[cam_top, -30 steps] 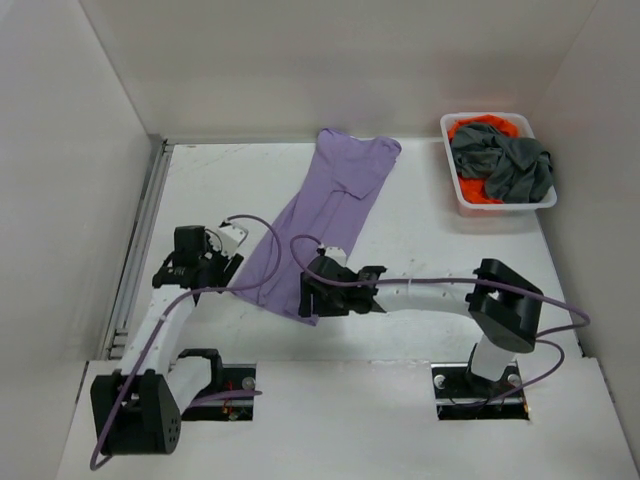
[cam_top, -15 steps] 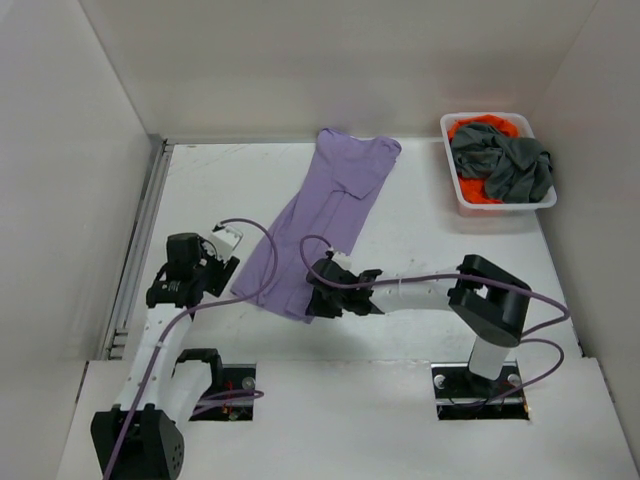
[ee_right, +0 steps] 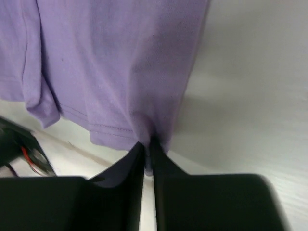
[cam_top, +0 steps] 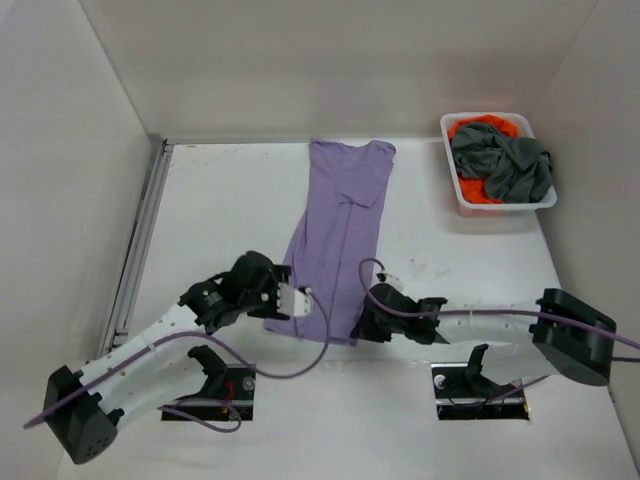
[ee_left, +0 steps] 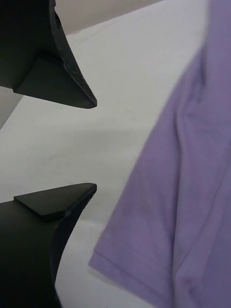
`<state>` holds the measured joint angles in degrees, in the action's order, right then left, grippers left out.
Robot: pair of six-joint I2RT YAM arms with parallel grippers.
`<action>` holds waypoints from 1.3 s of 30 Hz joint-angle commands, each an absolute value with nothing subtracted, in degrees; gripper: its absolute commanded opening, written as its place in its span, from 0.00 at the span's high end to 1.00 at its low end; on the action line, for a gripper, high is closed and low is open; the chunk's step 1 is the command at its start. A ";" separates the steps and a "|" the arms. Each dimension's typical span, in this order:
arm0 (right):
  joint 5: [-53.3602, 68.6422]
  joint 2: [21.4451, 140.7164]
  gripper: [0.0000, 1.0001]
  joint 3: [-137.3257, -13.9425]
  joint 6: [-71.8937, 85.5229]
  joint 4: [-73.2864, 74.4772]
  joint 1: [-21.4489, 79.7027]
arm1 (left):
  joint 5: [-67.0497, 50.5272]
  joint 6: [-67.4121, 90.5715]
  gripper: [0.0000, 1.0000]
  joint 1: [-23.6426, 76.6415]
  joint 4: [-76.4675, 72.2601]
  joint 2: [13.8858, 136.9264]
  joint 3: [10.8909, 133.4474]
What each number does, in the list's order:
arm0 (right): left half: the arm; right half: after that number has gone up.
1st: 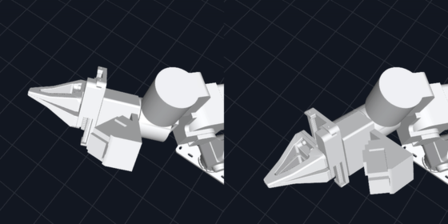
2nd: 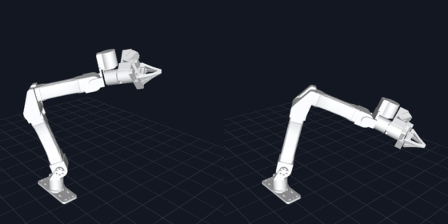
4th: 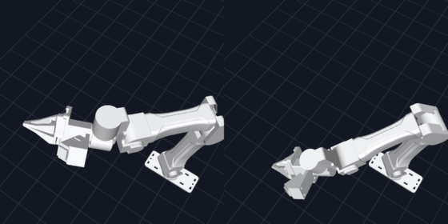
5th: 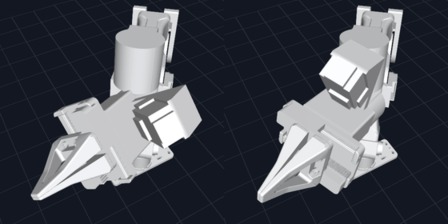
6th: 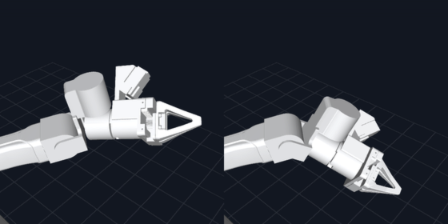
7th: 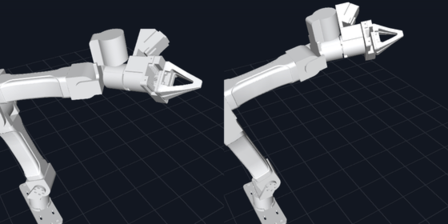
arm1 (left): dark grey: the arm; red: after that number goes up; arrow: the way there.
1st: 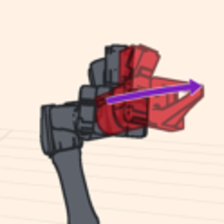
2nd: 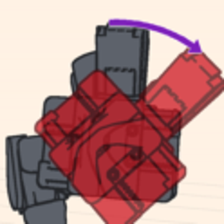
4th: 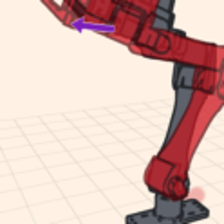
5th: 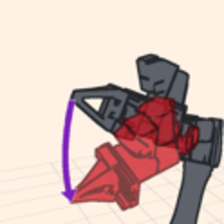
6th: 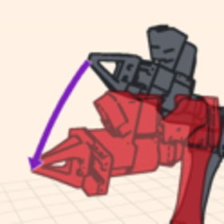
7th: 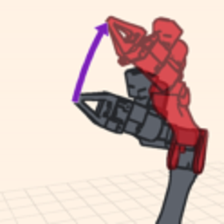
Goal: Fold and stack the t-shirts
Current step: Rotate the tshirt 90 degrees
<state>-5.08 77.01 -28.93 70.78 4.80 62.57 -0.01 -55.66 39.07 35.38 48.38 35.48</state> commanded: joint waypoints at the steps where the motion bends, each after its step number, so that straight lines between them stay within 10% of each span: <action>1: -3.00 70.95 0.83 -25.49 69.53 11.15 62.53 | 2.19 -68.90 0.38 49.93 37.36 48.25 31.21; 9: -8.25 61.52 0.66 -38.56 61.62 29.78 65.87 | -0.70 -69.96 0.38 59.99 33.14 46.58 22.95; 24: 3.07 92.36 0.44 -60.72 55.73 19.34 66.58 | -7.55 -61.53 0.41 42.34 37.52 28.49 20.83; 39: 5.71 101.95 0.44 -64.07 56.42 17.40 66.58 | -11.87 -61.08 0.40 37.13 40.26 29.09 21.71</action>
<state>5.17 101.84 -63.92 55.77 18.85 66.11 -9.34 -63.42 37.50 40.56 28.51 20.43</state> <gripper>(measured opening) 0.568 0.600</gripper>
